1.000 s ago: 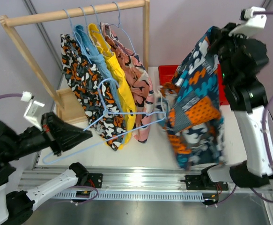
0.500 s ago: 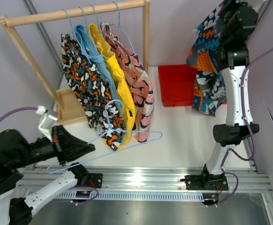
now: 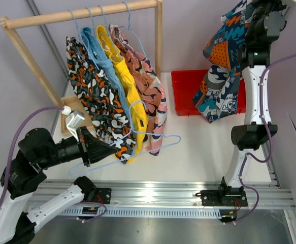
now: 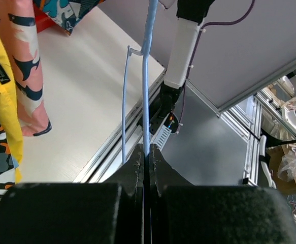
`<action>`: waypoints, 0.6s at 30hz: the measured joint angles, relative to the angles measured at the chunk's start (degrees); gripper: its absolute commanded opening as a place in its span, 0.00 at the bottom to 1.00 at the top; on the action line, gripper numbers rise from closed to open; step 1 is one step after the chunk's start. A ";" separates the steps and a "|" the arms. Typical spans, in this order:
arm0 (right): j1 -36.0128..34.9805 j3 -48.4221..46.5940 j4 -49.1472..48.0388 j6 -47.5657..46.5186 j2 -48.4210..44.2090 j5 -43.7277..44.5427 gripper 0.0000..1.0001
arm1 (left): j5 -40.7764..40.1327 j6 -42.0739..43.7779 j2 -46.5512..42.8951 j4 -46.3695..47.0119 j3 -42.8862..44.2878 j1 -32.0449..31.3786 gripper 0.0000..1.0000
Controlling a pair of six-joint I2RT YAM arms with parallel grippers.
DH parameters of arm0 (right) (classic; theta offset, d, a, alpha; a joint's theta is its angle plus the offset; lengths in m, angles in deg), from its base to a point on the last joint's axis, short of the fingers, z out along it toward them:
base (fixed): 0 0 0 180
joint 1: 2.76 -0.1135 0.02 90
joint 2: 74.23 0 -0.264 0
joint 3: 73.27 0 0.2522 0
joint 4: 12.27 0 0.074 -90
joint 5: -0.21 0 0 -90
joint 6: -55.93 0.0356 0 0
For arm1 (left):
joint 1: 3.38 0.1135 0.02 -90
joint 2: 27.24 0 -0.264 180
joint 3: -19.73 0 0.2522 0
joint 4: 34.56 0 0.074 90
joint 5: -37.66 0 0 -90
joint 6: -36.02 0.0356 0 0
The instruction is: Remove the shorts from the hanger
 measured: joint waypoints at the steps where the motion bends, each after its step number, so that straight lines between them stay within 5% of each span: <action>1: 0.24 0.26 -0.39 0.24 0.70 -0.42 0.00 | -0.57 0.04 0.44 0.17 -0.31 0.00 0.00; 5: 1.57 6.47 -4.68 0.50 1.38 -2.56 0.00 | -6.62 1.33 2.80 -0.70 1.40 0.00 0.00; 9: 2.86 16.96 -7.10 1.07 1.20 -5.03 0.06 | -21.24 4.09 6.95 -4.33 9.99 0.00 0.00; 10: 3.02 20.41 -7.43 1.55 1.14 -5.46 0.13 | -24.65 4.55 7.76 -4.57 11.91 0.00 0.00; 13: 3.34 36.13 -8.46 5.11 -0.81 -6.19 0.99 | -37.11 5.88 10.78 -6.82 19.41 0.00 0.00; 18: 2.10 53.94 0.11 12.96 -1.66 -4.42 0.99 | -53.70 7.74 13.38 -8.55 26.84 -0.02 0.00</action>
